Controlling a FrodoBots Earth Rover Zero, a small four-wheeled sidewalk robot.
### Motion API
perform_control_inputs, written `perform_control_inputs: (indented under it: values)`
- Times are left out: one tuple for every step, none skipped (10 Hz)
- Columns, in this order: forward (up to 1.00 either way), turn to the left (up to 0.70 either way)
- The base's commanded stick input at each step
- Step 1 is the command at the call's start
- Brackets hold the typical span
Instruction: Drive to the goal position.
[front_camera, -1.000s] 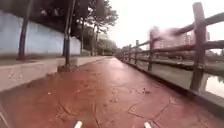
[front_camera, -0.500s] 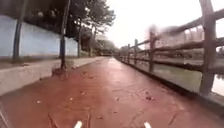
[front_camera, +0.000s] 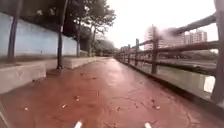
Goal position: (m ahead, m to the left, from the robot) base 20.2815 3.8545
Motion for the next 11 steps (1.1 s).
perform_control_inputs:
  values:
    - [0.5,0.0]
    - [0.5,0.0]
    - [0.5,0.0]
    - [0.5,0.0]
    - [0.5,0.0]
    - [0.5,0.0]
    - [0.5,0.0]
    - [0.5,0.0]
    - [0.5,0.0]
    - [0.5,0.0]
    - [0.5,0.0]
